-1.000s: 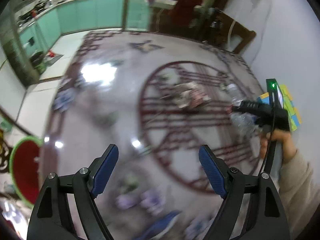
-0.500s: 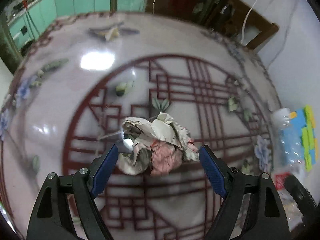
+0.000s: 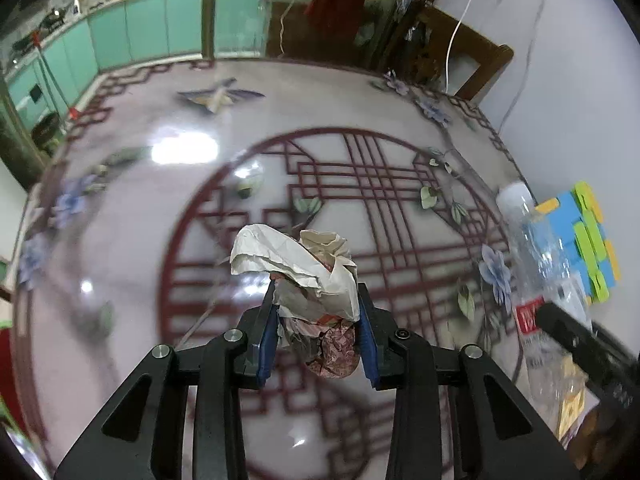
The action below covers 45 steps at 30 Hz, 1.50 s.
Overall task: Collect trash
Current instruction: 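Carry the paper bundle and water bottle over the red bucket and release both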
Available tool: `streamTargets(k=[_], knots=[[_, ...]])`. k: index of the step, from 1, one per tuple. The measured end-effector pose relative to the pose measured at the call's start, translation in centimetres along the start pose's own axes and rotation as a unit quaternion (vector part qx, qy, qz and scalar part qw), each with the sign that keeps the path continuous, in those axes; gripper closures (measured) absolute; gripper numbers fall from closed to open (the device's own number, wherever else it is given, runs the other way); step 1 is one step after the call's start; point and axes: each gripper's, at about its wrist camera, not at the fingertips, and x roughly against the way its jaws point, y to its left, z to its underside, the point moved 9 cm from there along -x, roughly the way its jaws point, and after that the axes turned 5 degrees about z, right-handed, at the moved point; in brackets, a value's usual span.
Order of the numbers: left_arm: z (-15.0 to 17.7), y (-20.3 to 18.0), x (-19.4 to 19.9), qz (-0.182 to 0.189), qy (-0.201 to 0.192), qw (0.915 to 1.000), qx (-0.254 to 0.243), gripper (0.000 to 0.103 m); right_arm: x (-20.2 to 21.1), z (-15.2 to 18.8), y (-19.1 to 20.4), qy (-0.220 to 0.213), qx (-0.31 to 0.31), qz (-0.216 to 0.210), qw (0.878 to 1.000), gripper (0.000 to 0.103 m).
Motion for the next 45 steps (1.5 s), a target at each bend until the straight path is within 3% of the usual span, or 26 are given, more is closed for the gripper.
streamTargets(k=[6, 20, 36, 45], knots=[[3.4, 2.2, 5.2, -0.025, -0.017, 0.9995, 0.001, 0.068, 2.8, 1.8, 4.1, -0.008, 0.033, -0.014, 0.999, 0.049], [7.8, 9.6, 11.7, -0.055, -0.048, 0.9962, 0.049, 0.067, 7.4, 6.8, 14.5, -0.018, 0.097, -0.042, 0.994, 0.049], [11.5, 21.4, 16.0, -0.089, -0.057, 0.9886, 0.108, 0.066, 7.5, 11.2, 27.2, -0.006, 0.157, -0.071, 0.985, 0.049], [12.5, 25.8, 17.4, -0.097, -0.055, 0.9876, 0.111, 0.066, 6.9, 13.3, 32.9, 0.000, 0.177, -0.080, 0.981, 0.049]])
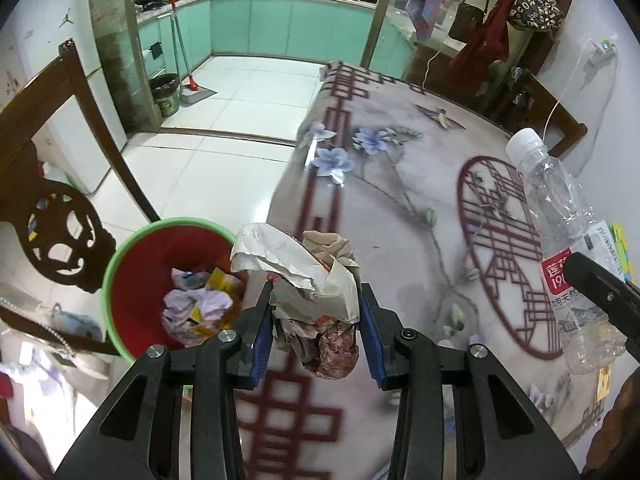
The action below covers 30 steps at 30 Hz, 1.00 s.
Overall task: Collect trash
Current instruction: 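Carry the paper bundle and water bottle over the red bucket and release both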
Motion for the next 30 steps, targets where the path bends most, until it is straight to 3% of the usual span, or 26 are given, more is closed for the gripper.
streamTargets(k=[30], knots=[[0.2, 8.9, 0.5, -0.027, -0.001, 0.9990, 0.036, 0.066, -3.4, 1.3, 11.8, 0.038, 0.078, -0.037, 0.996, 0.049]])
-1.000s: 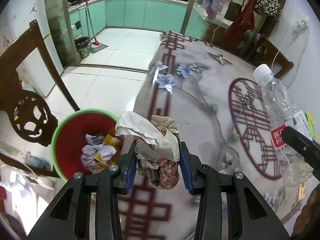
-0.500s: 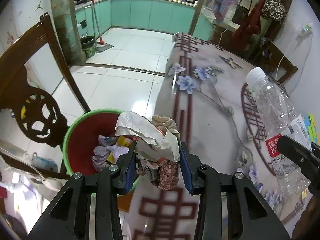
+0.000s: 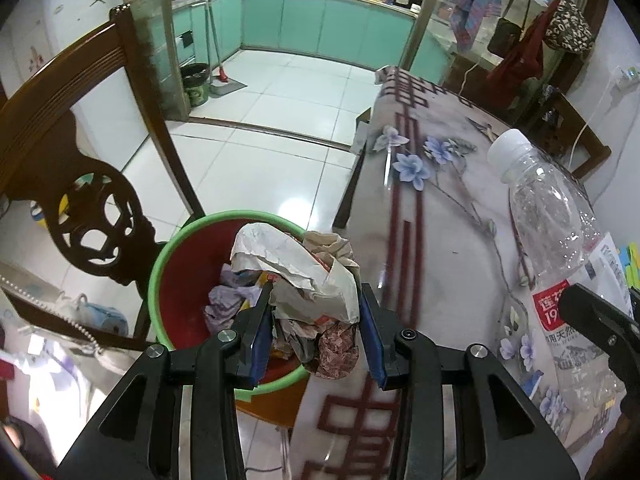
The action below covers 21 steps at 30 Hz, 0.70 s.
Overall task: Collect trash
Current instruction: 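Carry the paper bundle and water bottle over the red bucket and release both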
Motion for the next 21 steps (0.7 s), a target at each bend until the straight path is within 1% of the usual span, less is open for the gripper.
streamTargets(k=[11, 21], knots=[[0.2, 2.2, -0.6, -0.022, 0.010, 0.9996, 0.017, 0.066, -1.4, 0.1, 2.0, 0.011, 0.020, -0.020, 1.000, 0.049], [0.3, 2.6, -1.3, -0.032, 0.019, 0.9991, 0.021, 0.066, -2.6, 0.0, 2.3, 0.017, 0.027, -0.023, 0.999, 0.049]])
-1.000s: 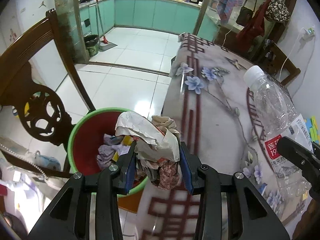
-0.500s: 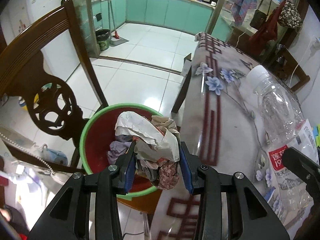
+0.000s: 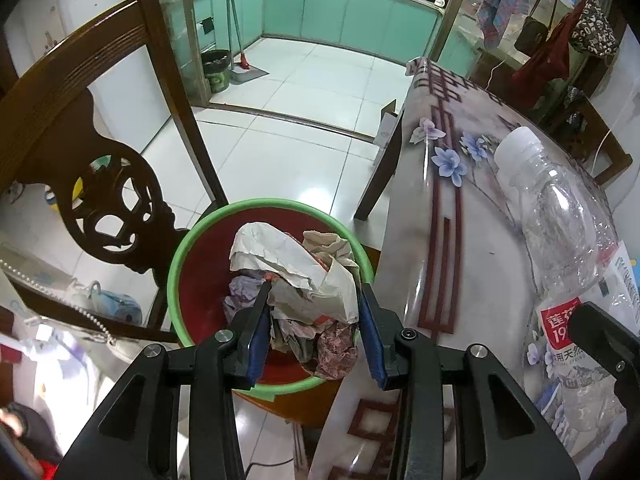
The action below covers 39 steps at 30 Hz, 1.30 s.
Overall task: Collect trash
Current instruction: 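Carry the paper bundle and water bottle over the red bucket and release both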
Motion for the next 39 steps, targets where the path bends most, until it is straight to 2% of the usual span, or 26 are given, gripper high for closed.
streamTargets(k=[25, 39], knots=[[0.4, 3.4, -2.5, -0.029, 0.030, 0.9987, 0.030, 0.064, -3.9, -0.2, 1.5, 0.029, 0.007, -0.011, 0.999, 0.049], [1.1, 4.2, -4.5, -0.030, 0.063, 0.9969, 0.038, 0.062, -6.3, -0.4, 2.8, 0.041, 0.015, -0.022, 0.999, 0.049]])
